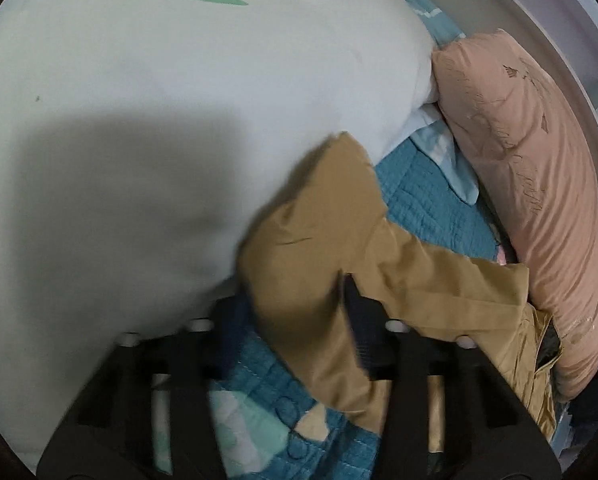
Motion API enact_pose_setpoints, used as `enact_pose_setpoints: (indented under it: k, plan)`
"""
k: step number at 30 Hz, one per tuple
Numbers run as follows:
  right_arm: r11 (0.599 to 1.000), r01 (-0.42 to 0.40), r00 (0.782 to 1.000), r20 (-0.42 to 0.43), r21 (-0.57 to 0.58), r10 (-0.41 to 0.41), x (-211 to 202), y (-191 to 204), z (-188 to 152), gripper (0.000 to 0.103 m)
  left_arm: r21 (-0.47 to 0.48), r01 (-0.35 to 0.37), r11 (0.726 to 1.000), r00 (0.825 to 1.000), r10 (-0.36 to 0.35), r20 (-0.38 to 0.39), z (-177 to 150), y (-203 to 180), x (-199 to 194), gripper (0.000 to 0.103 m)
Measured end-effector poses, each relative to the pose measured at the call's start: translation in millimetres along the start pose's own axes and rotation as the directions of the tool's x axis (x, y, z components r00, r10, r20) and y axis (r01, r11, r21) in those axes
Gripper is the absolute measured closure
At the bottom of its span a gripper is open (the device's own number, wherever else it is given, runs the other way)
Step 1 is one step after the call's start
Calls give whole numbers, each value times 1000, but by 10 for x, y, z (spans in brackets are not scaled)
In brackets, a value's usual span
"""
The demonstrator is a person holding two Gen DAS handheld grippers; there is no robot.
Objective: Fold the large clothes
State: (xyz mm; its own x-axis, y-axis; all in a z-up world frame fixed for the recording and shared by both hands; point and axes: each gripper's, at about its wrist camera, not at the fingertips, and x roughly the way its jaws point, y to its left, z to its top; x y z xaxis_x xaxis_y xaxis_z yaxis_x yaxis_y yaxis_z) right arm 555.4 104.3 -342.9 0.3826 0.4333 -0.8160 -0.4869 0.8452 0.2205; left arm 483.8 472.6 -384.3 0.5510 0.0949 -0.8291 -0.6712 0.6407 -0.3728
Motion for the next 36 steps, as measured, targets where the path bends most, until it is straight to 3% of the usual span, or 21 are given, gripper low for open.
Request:
enact_pose_setpoints:
  k: [1, 5, 7, 9, 13, 17, 22, 26, 29, 33, 36]
  plan:
    - [1000, -2, 1000, -2, 4, 2, 29, 0, 18, 70, 10, 14, 1000, 1000, -15, 16, -1, 13, -44, 91]
    - [1000, -20, 1000, -13, 21, 21, 188, 1, 106, 70, 56, 53, 997, 992, -59, 114, 66, -76, -397, 94]
    - [1000, -15, 1000, -20, 26, 16, 282, 6, 143, 88, 101, 83, 991, 979, -100, 177, 85, -182, -733, 94]
    - [998, -25, 999, -42, 52, 27, 385, -39, 163, 98, 157, 109, 982, 964, -143, 224, 69, -329, -1017, 94]
    - [991, -55, 990, -124, 121, 70, 709, -169, 115, 101, 278, 178, 944, 928, -256, 272, -30, -710, -1503, 94]
    - [972, -135, 980, -119, 191, 160, 773, -360, 100, 103, 380, 229, 896, 912, -334, 238, -266, -1256, -1643, 94]
    - [957, -183, 981, -23, 225, 193, 316, -690, 66, 101, 450, 315, 835, 897, -417, 146, -668, -2037, -1537, 94]
    - [974, -104, 994, 33, 201, 100, -232, -1218, -93, 98, 478, 375, 795, 890, -453, 55, -1056, -2662, -1271, 94]
    - [977, 7, 999, 47, 211, -17, -606, -1793, -269, 98, 471, 414, 779, 886, -463, -13, -1370, -3133, -1027, 94]
    - [957, 138, 986, 54, 257, -156, -1024, -2492, -490, 98, 467, 432, 771, 892, -440, -98, -1796, -3604, -613, 94]
    - [930, 216, 969, 51, 299, -241, -1272, -3022, -676, 98, 472, 416, 777, 907, -389, -160, -2119, -3877, -257, 94]
